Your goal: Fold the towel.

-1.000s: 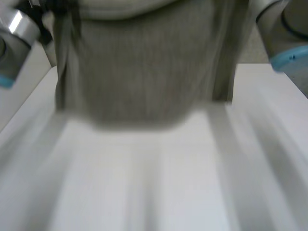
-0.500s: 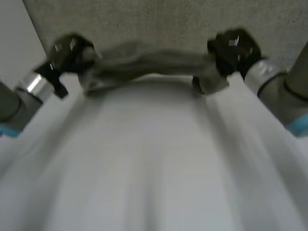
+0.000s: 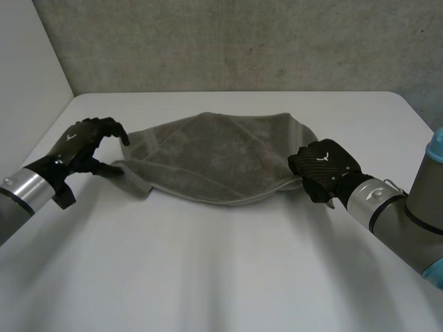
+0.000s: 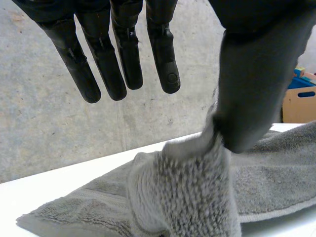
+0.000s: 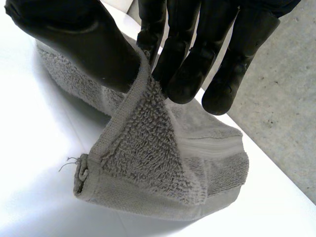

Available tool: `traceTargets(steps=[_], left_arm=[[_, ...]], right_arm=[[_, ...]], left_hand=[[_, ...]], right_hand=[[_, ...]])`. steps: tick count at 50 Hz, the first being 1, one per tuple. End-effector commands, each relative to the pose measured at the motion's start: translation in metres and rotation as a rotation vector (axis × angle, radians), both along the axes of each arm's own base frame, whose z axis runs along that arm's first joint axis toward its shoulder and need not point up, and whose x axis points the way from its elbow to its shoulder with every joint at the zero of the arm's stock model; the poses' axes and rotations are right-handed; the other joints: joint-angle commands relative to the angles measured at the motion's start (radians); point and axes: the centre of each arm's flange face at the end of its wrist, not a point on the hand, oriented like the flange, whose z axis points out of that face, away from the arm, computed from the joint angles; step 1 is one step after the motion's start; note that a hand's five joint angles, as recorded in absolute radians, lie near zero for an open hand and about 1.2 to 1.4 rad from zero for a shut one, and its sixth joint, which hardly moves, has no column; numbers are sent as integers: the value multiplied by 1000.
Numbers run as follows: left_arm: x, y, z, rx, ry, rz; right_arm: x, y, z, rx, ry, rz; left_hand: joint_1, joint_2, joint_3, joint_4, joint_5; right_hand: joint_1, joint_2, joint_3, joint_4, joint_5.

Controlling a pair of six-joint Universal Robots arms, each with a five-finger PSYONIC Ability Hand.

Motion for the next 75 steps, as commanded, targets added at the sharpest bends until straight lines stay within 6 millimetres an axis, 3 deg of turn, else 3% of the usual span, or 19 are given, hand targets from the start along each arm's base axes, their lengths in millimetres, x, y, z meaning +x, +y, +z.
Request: traceTargets(steps=[1, 7, 11, 18, 21, 23, 28, 39, 60, 63, 65, 66, 69, 71, 72, 73, 74, 75], left_arm=[[-6, 22, 26, 5, 6, 19], [-20, 41, 36, 47, 9, 42], [-43, 55, 45, 31, -3, 70], [-44, 44, 60, -45, -63, 216], [-41, 42, 47, 16, -144, 269], [-40, 44, 24, 87, -264, 276], [-43, 54, 7, 99, -410, 253], [-36, 34, -3, 36, -444, 370], [-27, 25, -23, 82, -466, 386], [-26, 24, -30, 103, -473, 384], [-28, 22, -37, 121, -473, 367], [-28, 22, -37, 121, -473, 367], [-29, 16, -33, 110, -466, 367], [-30, 14, -24, 92, -460, 363], [-32, 13, -14, 74, -453, 354], [-34, 12, 6, 30, -438, 346], [-34, 12, 6, 30, -438, 346], [-37, 12, 36, -42, -410, 338]], right_arm=[[2, 2, 0, 3, 0, 5], [2, 3, -1, 6, 0, 4], [1, 4, -3, 13, 2, 4], [2, 5, -4, 15, 4, 6], [2, 6, -5, 19, 5, 8], [2, 7, -5, 20, 7, 7], [2, 7, -5, 20, 7, 10], [1, 10, -9, 33, 13, 10], [0, 12, -11, 40, 16, 6], [-1, 10, -10, 38, 17, -5], [-3, 5, -7, 36, 4, -21], [-3, 5, -7, 36, 4, -21], [-3, -1, 5, 0, -8, -37], [-3, -8, 41, -87, -53, -62], [-3, -8, 42, -87, -53, -62], [-4, -10, 65, -126, -83, -83], [-4, -10, 65, -126, -83, -83], [-7, -10, 92, -163, -120, -104]], left_hand=[[-17, -31, -40, -40, -1], [-2, -16, -25, -25, 14], [7, -7, -17, -17, 22], [4, -10, -20, -20, 20], [4, -10, -20, -20, 20], [-5, -19, -28, -28, 11], [-14, -28, -37, -37, 2], [-14, -28, -37, -37, 2], [-11, -25, -34, -34, 5], [86, 72, 63, 63, 102], [818, 804, 795, 795, 834], [822, 809, 799, 799, 838], [823, 809, 799, 799, 838], [823, 809, 799, 799, 838], [823, 809, 799, 799, 838], [823, 809, 799, 799, 838], [823, 809, 799, 799, 838], [823, 809, 799, 799, 838]], right_hand=[[76, 64, 77, 59, 36], [76, 64, 77, 59, 36], [76, 64, 77, 59, 36], [76, 64, 77, 59, 36], [76, 64, 77, 59, 36], [76, 64, 77, 59, 36], [76, 64, 77, 59, 36], [76, 64, 77, 59, 36], [76, 64, 77, 59, 36], [76, 64, 77, 59, 36], [76, 64, 77, 59, 36], [76, 64, 77, 59, 36], [76, 64, 77, 59, 36], [76, 64, 77, 59, 36], [76, 64, 77, 59, 36], [76, 64, 77, 59, 36], [76, 64, 77, 59, 36], [76, 64, 77, 59, 36]])
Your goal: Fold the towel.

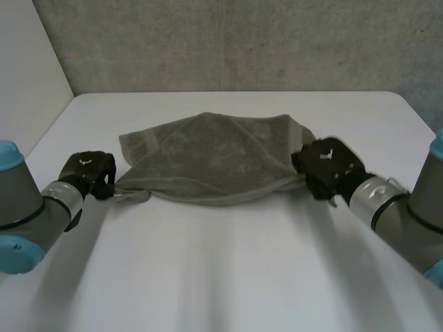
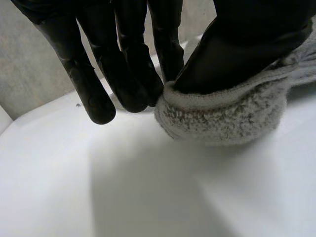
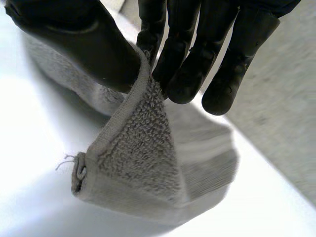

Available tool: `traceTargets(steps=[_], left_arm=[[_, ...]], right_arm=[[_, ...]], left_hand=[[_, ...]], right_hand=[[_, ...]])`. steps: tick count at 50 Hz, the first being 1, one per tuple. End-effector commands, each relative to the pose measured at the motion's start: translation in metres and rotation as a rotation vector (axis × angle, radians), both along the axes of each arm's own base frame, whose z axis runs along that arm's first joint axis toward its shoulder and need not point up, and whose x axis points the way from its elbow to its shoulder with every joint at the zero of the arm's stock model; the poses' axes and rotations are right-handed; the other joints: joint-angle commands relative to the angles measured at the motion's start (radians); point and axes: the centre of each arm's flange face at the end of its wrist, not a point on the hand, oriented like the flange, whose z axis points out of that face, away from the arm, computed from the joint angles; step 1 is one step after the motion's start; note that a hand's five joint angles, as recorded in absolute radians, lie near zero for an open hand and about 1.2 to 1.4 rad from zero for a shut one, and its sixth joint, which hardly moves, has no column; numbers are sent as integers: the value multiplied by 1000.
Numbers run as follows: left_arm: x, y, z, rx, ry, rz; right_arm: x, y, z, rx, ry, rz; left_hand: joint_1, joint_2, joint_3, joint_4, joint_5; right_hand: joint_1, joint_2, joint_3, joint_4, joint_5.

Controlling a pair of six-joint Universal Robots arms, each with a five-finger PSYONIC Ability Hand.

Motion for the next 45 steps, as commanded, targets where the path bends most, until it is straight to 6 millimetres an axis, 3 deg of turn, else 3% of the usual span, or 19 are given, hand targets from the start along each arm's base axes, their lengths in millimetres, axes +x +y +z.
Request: traceTargets(steps=[1, 2, 3, 4, 6, 7, 9, 14, 18, 21, 24, 25, 27, 34, 38, 40, 41, 43, 45], left_arm=[[-11, -2, 96, -219, 41, -83], [-11, -1, 96, -220, 42, -83], [-13, 1, 124, -294, 53, -100], [-13, 1, 124, -295, 53, -100], [-11, 10, 180, -450, 74, -109], [-11, 10, 180, -450, 74, -109], [-9, 25, 220, -565, 88, -112], [-9, 43, 245, -635, 107, -125], [-7, 41, 242, -624, 104, -126], [-8, 33, 221, -568, 98, -146], [-14, 3, 156, -381, 84, -176], [-15, 3, 156, -380, 84, -176], [-17, -17, 122, -300, 80, -176], [-26, -65, 101, -307, 82, -173], [-31, -85, 136, -441, 92, -182], [-36, -95, 199, -676, 97, -195], [-36, -95, 199, -677, 97, -195], [-34, -95, 265, -938, 127, -177], [-33, -92, 287, -1029, 140, -158]], right_arm=[[-9, -11, 106, -174, -134, -83], [-9, -11, 106, -174, -134, -83], [-15, -13, 127, -182, -158, -103], [-22, -16, 147, -188, -173, -122], [-28, -16, 165, -194, -177, -136], [-28, -16, 165, -194, -177, -136], [-36, -13, 194, -203, -175, -146], [-47, -10, 221, -211, -159, -154], [-49, -15, 219, -200, -141, -149], [-46, -31, 197, -145, -110, -146], [-35, -54, 154, -68, -24, -131], [-35, -54, 154, -68, -23, -131], [-17, -66, 126, -44, 46, -103], [21, -98, 94, -134, 99, -123], [34, -120, 113, -320, 30, -156], [38, -133, 167, -596, -97, -182], [38, -133, 167, -597, -97, -182], [38, -133, 216, -833, -231, -209], [37, -129, 229, -878, -275, -206]], left_hand=[[139, 79, 75, 41, 98], [139, 79, 75, 41, 98], [139, 79, 75, 41, 98], [139, 79, 75, 41, 98], [139, 79, 75, 41, 98], [139, 79, 75, 41, 98], [139, 79, 75, 41, 98], [139, 79, 75, 41, 98], [139, 79, 75, 41, 98], [139, 79, 75, 41, 98], [139, 79, 75, 41, 98], [139, 79, 75, 41, 98], [139, 79, 75, 41, 98], [139, 79, 75, 41, 98], [139, 79, 75, 41, 98], [139, 79, 75, 41, 98], [139, 79, 75, 41, 98], [139, 79, 75, 41, 98], [139, 79, 75, 41, 98]], right_hand=[[76, 64, 77, 59, 36], [76, 64, 77, 59, 36], [76, 64, 77, 59, 36], [76, 64, 77, 59, 36], [76, 64, 77, 59, 36], [76, 64, 77, 59, 36], [76, 64, 77, 59, 36], [76, 64, 77, 59, 36], [76, 64, 77, 59, 36], [76, 64, 77, 59, 36], [76, 64, 77, 59, 36], [76, 64, 77, 59, 36], [76, 64, 77, 59, 36], [76, 64, 77, 59, 36], [76, 64, 77, 59, 36], [76, 64, 77, 59, 36], [76, 64, 77, 59, 36], [76, 64, 77, 59, 36], [76, 64, 77, 59, 36]])
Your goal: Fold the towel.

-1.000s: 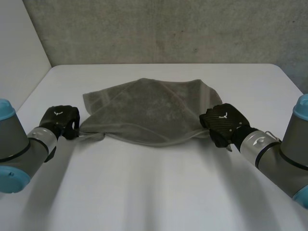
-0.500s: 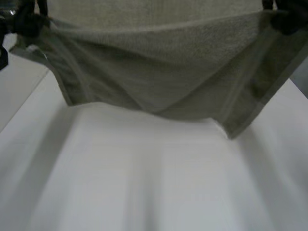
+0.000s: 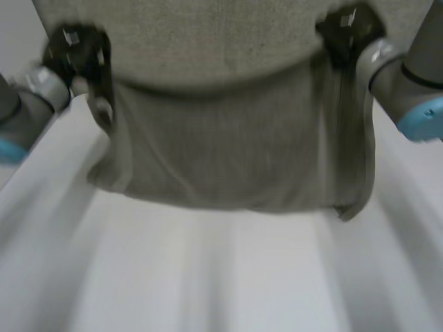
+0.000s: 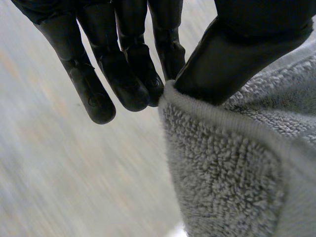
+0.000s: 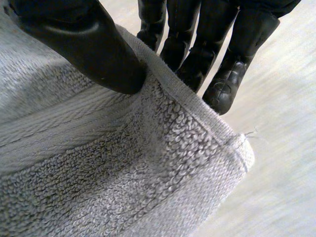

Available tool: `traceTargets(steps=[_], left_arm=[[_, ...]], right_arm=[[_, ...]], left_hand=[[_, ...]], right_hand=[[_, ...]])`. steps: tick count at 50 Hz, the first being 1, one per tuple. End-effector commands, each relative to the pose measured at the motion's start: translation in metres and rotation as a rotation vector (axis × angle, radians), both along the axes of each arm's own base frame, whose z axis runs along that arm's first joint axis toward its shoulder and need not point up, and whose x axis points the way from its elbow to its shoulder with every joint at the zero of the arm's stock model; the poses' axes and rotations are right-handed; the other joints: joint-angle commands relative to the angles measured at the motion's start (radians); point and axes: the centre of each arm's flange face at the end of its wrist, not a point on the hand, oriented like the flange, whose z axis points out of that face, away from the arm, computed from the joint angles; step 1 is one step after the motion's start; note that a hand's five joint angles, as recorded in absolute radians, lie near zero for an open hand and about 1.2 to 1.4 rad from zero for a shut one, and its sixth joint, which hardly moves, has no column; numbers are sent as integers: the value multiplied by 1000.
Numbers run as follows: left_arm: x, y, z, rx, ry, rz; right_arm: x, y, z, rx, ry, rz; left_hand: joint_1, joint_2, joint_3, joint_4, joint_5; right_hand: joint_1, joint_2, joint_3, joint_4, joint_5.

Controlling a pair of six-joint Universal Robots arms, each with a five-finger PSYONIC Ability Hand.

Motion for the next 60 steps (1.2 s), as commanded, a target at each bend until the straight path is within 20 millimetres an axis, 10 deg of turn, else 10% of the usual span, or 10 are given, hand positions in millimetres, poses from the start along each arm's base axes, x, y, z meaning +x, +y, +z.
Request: traceTargets(steps=[1, 7, 17, 19, 22, 30, 35, 49, 60], left_arm=[[0, 1, 124, -464, 96, 24], [0, 9, 143, -512, 187, 25], [1, -4, 11, -124, 137, -18], [8, 4, -51, 19, 93, -47], [8, 16, -92, 103, 57, -72], [8, 53, -155, 228, -82, -118], [19, 70, -140, 224, -111, -102], [25, 134, -51, 75, -106, -92], [22, 182, -44, 112, -105, -142]], right_arm=[[-1, 3, 96, -446, -227, 16], [2, 3, 72, -339, -226, 47], [0, 20, -24, 50, -77, 119], [0, 26, -40, 112, -55, 139], [-2, 36, -77, 226, -13, 162], [-18, 57, -143, 413, 98, 147], [-35, 64, -146, 454, 123, 105], [-99, 98, -49, 355, 61, -31], [-162, 92, -36, 418, 31, -99]], left_hand=[[139, 78, 65, 36, 87], [139, 78, 65, 36, 87], [139, 78, 65, 36, 87], [139, 78, 65, 36, 87], [139, 78, 65, 36, 87], [139, 78, 65, 36, 87], [139, 78, 65, 36, 87], [139, 78, 65, 36, 87], [139, 78, 65, 36, 87]], right_hand=[[75, 64, 77, 59, 36], [75, 64, 77, 59, 36], [75, 64, 77, 59, 36], [75, 64, 77, 59, 36], [75, 64, 77, 59, 36], [75, 64, 77, 59, 36], [75, 64, 77, 59, 36], [75, 64, 77, 59, 36], [75, 64, 77, 59, 36]])
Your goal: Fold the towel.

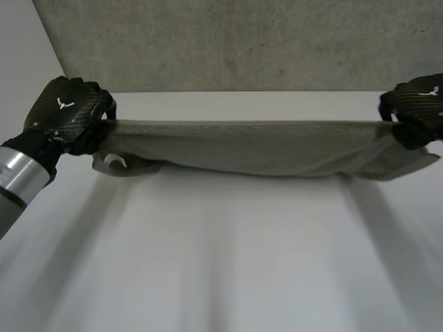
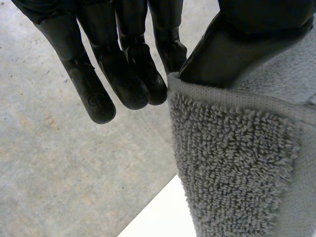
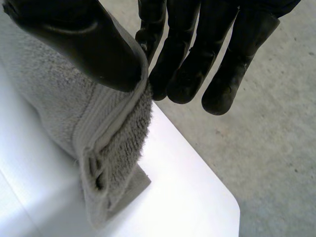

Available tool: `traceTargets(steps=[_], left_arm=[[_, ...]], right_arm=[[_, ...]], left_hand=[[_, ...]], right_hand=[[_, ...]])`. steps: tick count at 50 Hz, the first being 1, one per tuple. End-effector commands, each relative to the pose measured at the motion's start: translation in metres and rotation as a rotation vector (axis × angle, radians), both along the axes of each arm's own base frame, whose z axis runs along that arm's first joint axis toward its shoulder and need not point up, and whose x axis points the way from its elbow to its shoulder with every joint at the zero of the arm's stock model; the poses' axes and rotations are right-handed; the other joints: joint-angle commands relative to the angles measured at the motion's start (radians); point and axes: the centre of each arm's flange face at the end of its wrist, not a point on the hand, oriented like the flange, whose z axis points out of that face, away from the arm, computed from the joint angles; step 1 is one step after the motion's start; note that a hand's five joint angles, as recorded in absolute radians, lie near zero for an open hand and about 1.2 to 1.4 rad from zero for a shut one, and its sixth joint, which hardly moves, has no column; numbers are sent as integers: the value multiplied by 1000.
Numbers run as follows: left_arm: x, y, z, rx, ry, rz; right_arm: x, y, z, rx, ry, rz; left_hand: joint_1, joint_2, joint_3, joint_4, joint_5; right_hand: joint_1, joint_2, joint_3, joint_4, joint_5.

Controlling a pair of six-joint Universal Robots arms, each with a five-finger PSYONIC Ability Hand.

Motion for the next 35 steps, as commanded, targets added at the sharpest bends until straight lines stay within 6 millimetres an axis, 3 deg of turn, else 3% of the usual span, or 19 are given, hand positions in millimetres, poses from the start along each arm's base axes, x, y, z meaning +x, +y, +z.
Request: traceTargets(steps=[1, 3, 12, 17, 21, 22, 23, 24, 25, 26, 27, 28, 29, 30, 31, 32, 33, 34, 35], left_arm=[[-4, 24, -2, 42, 1, -41], [-8, 28, 0, 54, 12, -59], [-12, 21, 18, 6, 25, -72], [-13, 10, 28, -24, 28, -70], [-15, -20, 9, 54, 42, -59], [-15, -20, 9, 54, 42, -59], [-17, -36, -3, 96, 51, -55], [-18, -52, -13, 124, 58, -44], [-18, -52, -13, 124, 58, -43], [-19, -71, -24, 147, 68, -20], [-21, -89, -29, 153, 80, 1], [-21, -89, -29, 153, 80, 1], [-27, -108, -30, 138, 90, 11], [-27, -108, -30, 138, 90, 11], [-36, -124, -23, 104, 100, 7], [-37, -124, -23, 104, 100, 7], [-44, -142, -5, 38, 114, 10], [-47, -156, 27, -55, 138, 19], [-47, -156, 28, -56, 138, 19]], right_arm=[[-34, -10, 2, 36, -12, -40], [-44, -13, 1, 39, -7, -35], [-40, -10, 11, 9, -13, -18], [-19, -8, 19, -15, -34, 43], [-5, -21, 4, 34, -45, 68], [12, -28, -7, 56, -33, 89], [32, -34, -16, 72, -18, 116], [32, -34, -17, 72, -18, 116], [52, -39, -26, 76, 2, 131], [66, -48, -34, 75, 21, 125], [66, -48, -34, 75, 21, 125], [77, -59, -37, 48, 36, 117], [78, -59, -37, 47, 37, 117], [87, -74, -35, 3, 30, 103], [92, -91, -29, -58, 17, 77], [92, -91, -29, -59, 16, 77], [98, -106, -10, -153, -13, 55], [105, -114, 16, -262, -65, 43], [105, -114, 16, -263, -66, 43]], left_hand=[[138, 59, 47, 36, 69], [138, 59, 47, 36, 69], [138, 59, 47, 36, 69], [138, 59, 47, 36, 69], [138, 59, 47, 36, 69], [138, 59, 47, 36, 69], [138, 59, 47, 36, 69], [138, 59, 47, 36, 69], [138, 59, 47, 36, 69], [138, 59, 47, 36, 69], [138, 59, 47, 36, 69], [138, 59, 47, 36, 69], [138, 59, 47, 36, 69], [138, 59, 47, 36, 69], [138, 59, 47, 36, 69], [138, 59, 47, 36, 69], [138, 59, 47, 36, 69], [138, 59, 47, 36, 69], [138, 59, 47, 36, 69]], right_hand=[[75, 64, 77, 59, 36], [75, 64, 77, 59, 36], [75, 64, 77, 59, 36], [75, 64, 77, 59, 36], [75, 64, 77, 59, 36], [75, 64, 77, 59, 36], [75, 64, 77, 59, 36], [75, 64, 77, 59, 36], [75, 64, 77, 59, 36], [75, 64, 77, 59, 36], [75, 64, 77, 59, 36], [75, 64, 77, 59, 36], [75, 64, 77, 59, 36], [75, 64, 77, 59, 36], [75, 64, 77, 59, 36], [75, 64, 77, 59, 36], [75, 64, 77, 59, 36], [75, 64, 77, 59, 36], [75, 64, 77, 59, 36]])
